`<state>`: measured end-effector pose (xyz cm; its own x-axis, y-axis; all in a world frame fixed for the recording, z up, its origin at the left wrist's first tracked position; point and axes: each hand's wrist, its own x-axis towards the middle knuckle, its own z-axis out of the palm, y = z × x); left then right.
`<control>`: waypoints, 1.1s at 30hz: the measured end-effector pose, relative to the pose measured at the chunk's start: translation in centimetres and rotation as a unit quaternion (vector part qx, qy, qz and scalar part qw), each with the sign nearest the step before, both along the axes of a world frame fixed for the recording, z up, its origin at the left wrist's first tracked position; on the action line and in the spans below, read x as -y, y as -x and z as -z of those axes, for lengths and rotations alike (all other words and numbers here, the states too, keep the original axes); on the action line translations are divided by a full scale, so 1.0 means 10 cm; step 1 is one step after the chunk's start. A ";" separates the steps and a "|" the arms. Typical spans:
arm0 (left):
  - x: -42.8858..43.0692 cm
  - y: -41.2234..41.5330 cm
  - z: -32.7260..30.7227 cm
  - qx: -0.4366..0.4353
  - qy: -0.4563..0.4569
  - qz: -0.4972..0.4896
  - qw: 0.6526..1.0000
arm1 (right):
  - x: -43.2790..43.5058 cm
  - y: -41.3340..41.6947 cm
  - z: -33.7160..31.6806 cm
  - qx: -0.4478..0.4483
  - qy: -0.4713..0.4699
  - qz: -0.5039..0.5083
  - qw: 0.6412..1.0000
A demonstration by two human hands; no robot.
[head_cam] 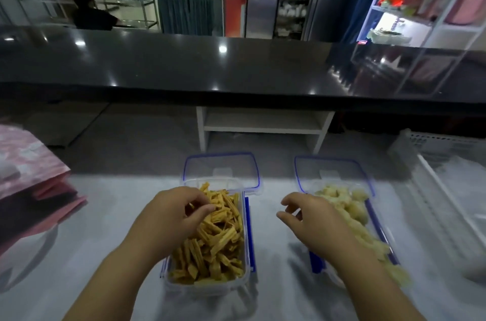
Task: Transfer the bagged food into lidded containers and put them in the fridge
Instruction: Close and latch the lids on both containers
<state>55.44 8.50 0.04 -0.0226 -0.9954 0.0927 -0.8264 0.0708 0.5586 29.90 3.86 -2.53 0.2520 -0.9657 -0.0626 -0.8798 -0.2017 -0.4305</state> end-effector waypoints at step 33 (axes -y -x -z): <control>1.94 2.01 0.86 -0.055 -0.195 -0.064 0.977 | 1.35 2.08 0.63 0.090 -0.101 0.292 0.947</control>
